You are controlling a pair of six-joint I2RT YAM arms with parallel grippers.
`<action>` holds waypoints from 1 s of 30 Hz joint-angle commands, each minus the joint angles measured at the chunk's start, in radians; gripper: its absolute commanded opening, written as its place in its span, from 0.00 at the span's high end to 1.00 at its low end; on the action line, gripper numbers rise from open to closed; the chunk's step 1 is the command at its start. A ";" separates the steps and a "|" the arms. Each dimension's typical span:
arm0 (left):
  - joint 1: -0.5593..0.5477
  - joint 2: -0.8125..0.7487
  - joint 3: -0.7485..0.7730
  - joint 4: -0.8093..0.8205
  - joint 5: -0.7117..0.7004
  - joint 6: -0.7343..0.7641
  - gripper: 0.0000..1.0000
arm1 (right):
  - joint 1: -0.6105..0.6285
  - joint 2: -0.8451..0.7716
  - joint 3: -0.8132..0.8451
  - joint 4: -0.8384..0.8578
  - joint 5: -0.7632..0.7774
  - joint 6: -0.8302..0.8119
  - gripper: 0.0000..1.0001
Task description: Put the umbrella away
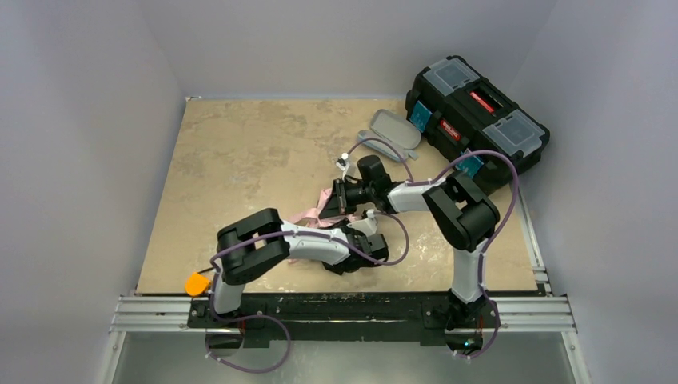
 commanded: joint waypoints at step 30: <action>0.284 -0.554 -0.154 0.126 0.846 -0.043 0.20 | 0.010 0.062 -0.130 0.104 0.024 -0.023 1.00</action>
